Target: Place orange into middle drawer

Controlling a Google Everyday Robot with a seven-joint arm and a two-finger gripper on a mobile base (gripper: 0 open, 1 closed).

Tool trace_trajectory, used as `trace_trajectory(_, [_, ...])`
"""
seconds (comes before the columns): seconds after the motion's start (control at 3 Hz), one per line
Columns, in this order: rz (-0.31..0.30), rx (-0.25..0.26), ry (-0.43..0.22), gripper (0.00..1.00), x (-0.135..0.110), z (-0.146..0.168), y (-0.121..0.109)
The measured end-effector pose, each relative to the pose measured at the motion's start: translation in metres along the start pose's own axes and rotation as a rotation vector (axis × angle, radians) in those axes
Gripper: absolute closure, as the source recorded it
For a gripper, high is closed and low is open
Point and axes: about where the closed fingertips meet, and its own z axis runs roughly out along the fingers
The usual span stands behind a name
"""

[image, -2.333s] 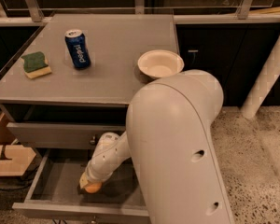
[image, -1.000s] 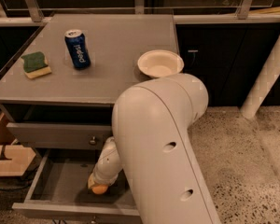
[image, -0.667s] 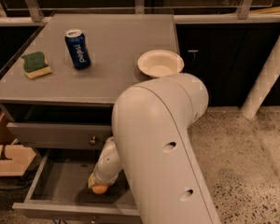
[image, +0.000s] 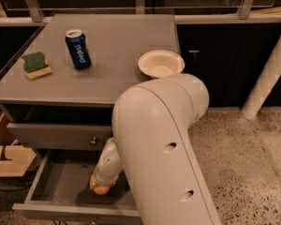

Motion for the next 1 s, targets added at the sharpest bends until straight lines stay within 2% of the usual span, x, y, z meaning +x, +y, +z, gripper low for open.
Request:
trace_trajectory(0.33, [0.0, 0.0, 0.0, 0.07, 0.0, 0.0, 0.0])
trace_trajectory(0.67, [0.0, 0.0, 0.0, 0.0, 0.0, 0.0, 0.0])
trace_trajectory(1.0, [0.0, 0.0, 0.0, 0.0, 0.0, 0.0, 0.0])
